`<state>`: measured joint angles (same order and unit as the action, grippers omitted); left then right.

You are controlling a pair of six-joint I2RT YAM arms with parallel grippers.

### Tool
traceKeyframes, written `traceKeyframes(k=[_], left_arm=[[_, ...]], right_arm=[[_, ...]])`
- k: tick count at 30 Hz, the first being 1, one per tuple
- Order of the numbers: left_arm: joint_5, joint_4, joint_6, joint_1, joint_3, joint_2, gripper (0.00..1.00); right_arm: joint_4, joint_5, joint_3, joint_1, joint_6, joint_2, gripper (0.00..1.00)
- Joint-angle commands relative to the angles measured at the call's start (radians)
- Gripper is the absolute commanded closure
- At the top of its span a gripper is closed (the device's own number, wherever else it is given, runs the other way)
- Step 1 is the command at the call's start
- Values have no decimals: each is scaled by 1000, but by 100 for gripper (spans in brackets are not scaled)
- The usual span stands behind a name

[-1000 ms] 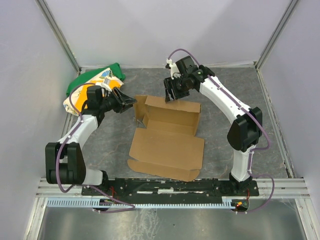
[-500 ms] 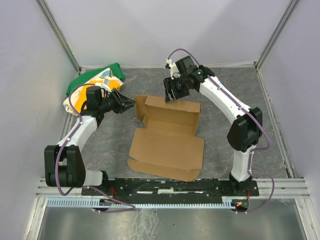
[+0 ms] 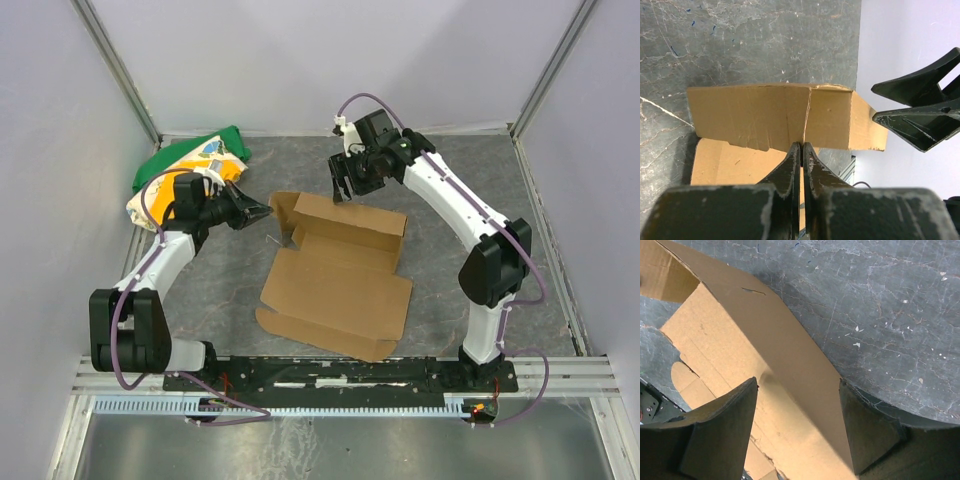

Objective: Fold the paper box

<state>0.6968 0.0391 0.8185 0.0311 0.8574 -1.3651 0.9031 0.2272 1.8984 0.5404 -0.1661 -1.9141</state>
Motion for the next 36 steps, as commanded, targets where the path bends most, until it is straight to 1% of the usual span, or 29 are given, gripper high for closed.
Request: traceKeyframes(k=[1,8,14,17,18,19,21,22,24,25,26,27,28,29,30,31,33,34,36], left_arm=[[54,-3,15,5,52,21,97],[81,-3,19,6,82,37,97],[130,-8,52,5,71,27,97],[117,-9,55,5,59,34,97],[112,-9,57,6,56,33,97],[110,-11,59,5,55,31,97],[107,-16,64,6,56,22,97],[104,-17,63,5,56,19,97],[103,-22,60,6,57,17,97],[103,-23,60,6,55,17,97],[103,-26,57,6,54,17,97],[105,-26,53,6,52,17,97],[107,-22,47,6,52,20,97],[107,-20,41,6,49,20,97],[108,-19,35,7,45,21,97],[109,-22,32,6,39,21,97],[116,-25,27,6,31,21,97],[117,-24,26,6,27,21,97],[119,-26,24,6,26,23,97]], right_arm=[[-7,-26,23,-3,29,52,26],[-5,-19,27,-2,22,35,26],[-6,1,23,-3,8,22,27],[-46,-46,-5,-1,-12,58,28],[-88,-49,-34,-1,-22,102,29],[-142,-44,-82,4,-34,144,32],[-290,-24,-196,37,-43,243,44],[-344,-26,-265,72,-28,290,52],[-477,-19,-446,164,-14,384,74],[-561,-10,-540,196,-33,434,81],[-642,-2,-619,220,-48,465,85],[-698,-14,-687,239,-66,483,86],[-750,-31,-753,252,-87,493,85],[-765,-44,-773,262,-99,497,82],[-779,-61,-796,269,-118,500,79],[-805,-75,-821,276,-127,507,72],[-878,-136,-886,286,-126,529,63],[-892,-164,-893,286,-122,538,60],[-873,-171,-864,286,-88,540,58]])
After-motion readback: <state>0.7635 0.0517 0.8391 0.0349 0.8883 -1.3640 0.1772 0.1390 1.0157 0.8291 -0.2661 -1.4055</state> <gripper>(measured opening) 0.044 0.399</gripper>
